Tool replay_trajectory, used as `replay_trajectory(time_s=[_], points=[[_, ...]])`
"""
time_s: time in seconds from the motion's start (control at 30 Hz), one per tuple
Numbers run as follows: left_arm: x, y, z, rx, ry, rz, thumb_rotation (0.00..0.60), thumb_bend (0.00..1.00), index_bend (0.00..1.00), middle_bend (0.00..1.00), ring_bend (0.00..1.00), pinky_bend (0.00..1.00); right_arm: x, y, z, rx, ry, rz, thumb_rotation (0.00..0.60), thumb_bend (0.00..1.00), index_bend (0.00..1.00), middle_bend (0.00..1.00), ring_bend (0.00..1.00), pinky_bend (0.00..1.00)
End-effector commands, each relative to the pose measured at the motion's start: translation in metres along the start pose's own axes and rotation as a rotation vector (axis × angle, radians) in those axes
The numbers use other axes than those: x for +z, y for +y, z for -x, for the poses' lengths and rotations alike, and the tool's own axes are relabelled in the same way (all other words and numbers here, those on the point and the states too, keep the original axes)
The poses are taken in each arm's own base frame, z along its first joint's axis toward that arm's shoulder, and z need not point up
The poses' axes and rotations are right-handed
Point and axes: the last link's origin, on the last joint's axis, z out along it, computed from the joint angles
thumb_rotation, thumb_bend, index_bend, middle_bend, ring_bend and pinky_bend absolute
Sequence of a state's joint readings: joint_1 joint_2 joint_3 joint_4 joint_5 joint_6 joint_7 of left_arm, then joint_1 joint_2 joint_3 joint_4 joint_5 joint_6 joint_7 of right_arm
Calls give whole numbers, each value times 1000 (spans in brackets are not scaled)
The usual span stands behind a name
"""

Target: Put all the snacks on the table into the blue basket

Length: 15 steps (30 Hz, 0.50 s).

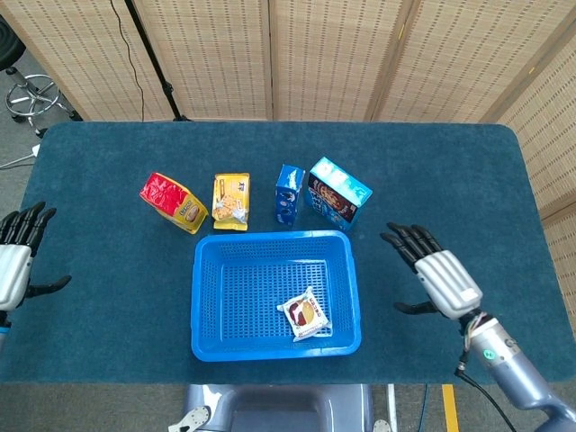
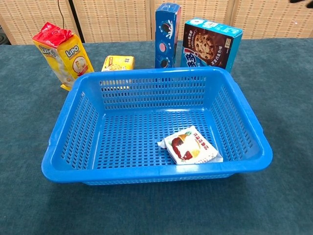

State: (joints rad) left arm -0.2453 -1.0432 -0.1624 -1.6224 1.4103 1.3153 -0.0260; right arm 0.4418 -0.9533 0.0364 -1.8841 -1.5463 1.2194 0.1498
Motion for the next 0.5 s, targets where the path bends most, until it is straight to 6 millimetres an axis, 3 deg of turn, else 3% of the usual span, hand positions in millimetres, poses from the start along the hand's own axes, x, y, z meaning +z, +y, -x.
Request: replay_trajectory(time_s=[0.03,0.23,0.5], points=[[33,7,-9,66,28,48,600,0,0,0,0,0,-41,37,0,43,12,125,600,0,0,0,0,0],[81,41,-5,221,-3,209,600,0,0,0,0,0,-73,60,5,70,106,206,600,0,0,0,0,0],[120,67,13,335,-96,279,600,0,0,0,0,0,-77,69,0,79,154,229,600,0,0,0,0,0]])
